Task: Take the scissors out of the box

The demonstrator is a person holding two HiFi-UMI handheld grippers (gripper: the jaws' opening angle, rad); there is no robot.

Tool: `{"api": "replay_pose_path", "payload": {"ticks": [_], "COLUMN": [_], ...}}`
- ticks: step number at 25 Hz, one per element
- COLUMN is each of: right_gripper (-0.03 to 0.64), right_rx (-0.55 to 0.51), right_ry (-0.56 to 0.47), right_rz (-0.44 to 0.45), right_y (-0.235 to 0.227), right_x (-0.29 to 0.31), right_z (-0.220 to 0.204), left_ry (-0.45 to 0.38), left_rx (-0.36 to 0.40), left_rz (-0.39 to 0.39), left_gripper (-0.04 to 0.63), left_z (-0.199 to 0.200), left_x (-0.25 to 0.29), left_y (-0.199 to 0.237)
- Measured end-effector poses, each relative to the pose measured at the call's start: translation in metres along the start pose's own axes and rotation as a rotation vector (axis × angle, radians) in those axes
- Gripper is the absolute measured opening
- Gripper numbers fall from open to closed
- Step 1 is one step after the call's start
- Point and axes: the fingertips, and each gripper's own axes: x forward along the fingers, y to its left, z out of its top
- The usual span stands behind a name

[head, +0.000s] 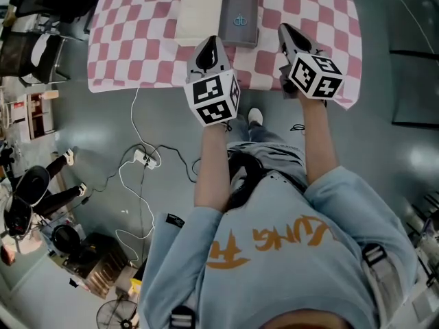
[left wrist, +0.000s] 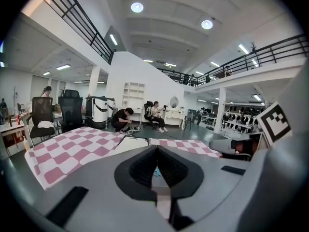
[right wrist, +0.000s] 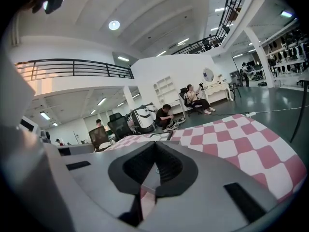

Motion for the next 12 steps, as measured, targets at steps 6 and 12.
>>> {"api": "replay_pose_path", "payload": {"ticks": [6,12], "right_gripper": [-0.002,-0.002], "right_rx": [-0.020,-0.007], "right_ry": [0.036,0.049], "right_rz": [0.003,-0.043], "right_y": [0.006,-0.013], "right_x": [0.015,0.029], "right_z": [-0.013,-0.004], "left_ry": [0.024,0.046], "left_rx": [-0.031,-0.058], "left_rz": [0.001,-0.030], "left_gripper": [0.020,0.020], "left_z": [-0.013,-0.015], "left_x": [0.016,0.039], "left_y": [0.017,0.017]}}
